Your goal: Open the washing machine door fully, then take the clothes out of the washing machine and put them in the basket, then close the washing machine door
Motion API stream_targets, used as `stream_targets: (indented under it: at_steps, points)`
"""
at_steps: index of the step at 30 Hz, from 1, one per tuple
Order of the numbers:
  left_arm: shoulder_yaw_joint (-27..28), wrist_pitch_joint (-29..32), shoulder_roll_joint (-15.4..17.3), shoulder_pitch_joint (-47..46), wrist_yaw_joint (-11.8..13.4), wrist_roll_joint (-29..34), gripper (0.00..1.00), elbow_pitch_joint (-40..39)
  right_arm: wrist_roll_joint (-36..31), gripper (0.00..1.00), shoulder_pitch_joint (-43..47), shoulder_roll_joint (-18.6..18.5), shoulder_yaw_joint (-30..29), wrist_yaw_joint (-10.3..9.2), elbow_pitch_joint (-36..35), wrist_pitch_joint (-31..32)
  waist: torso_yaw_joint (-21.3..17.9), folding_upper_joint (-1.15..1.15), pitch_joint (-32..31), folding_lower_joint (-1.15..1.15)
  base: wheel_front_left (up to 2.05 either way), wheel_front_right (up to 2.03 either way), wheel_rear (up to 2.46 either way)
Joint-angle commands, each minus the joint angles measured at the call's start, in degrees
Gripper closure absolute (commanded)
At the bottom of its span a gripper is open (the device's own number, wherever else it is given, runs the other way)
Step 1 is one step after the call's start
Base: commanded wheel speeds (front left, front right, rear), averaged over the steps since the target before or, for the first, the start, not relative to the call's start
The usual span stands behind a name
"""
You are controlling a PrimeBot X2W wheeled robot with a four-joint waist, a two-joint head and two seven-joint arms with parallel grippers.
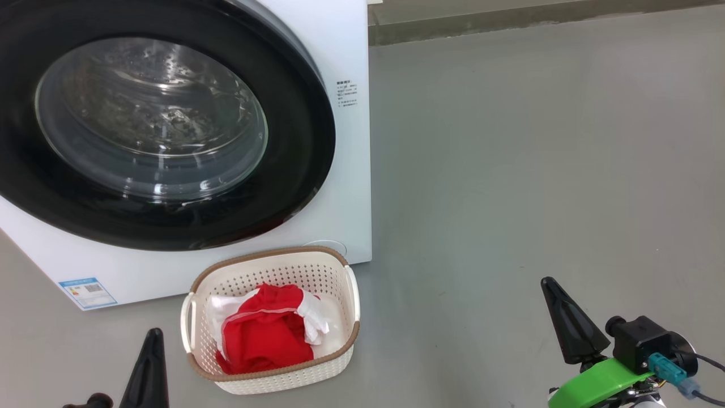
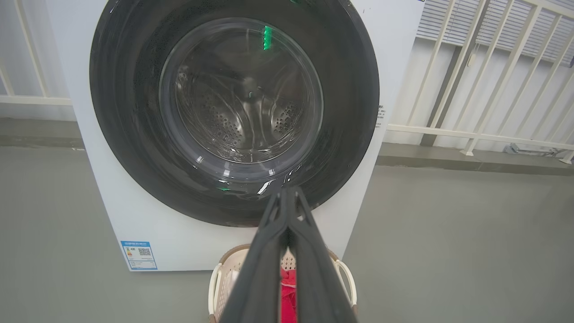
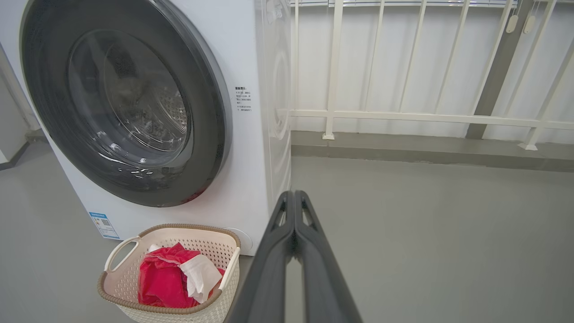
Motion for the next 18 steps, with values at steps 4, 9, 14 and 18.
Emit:
stream_targets:
  at_steps: [4, 9, 14, 18]
  points:
    - [0.2, 0.9, 0.6, -0.9, -0.2, -4.2, 1.00, -0.9, 4.6, 1.00, -1.9, -0.5, -0.9, -0.02, -1.5, 0.9, 0.3, 0.00, 0.0, 0.04, 0.00, 0.00, 0.00]
    - [0.1, 1.5, 0.6, -1.2, -0.2, -6.8, 1.00, -0.6, 7.3, 1.00, -2.1, -0.5, -1.1, -0.02, -1.4, 1.4, 0.5, 0.00, 0.1, 0.00, 0.00, 0.00, 0.00]
    - [0.0, 2.3, 0.7, -1.6, -0.3, -10.1, 1.00, -0.3, 10.7, 1.00, -2.2, -0.4, -1.4, -0.03, -1.4, 2.2, 0.8, 0.00, 0.2, 0.00, 0.00, 0.00, 0.00]
    - [0.0, 2.9, 0.7, -1.9, -0.4, -12.8, 1.00, 0.0, 13.4, 1.00, -2.3, -0.4, -1.7, -0.04, -1.4, 2.8, 1.0, 0.00, 0.3, 0.00, 0.00, 0.00, 0.00]
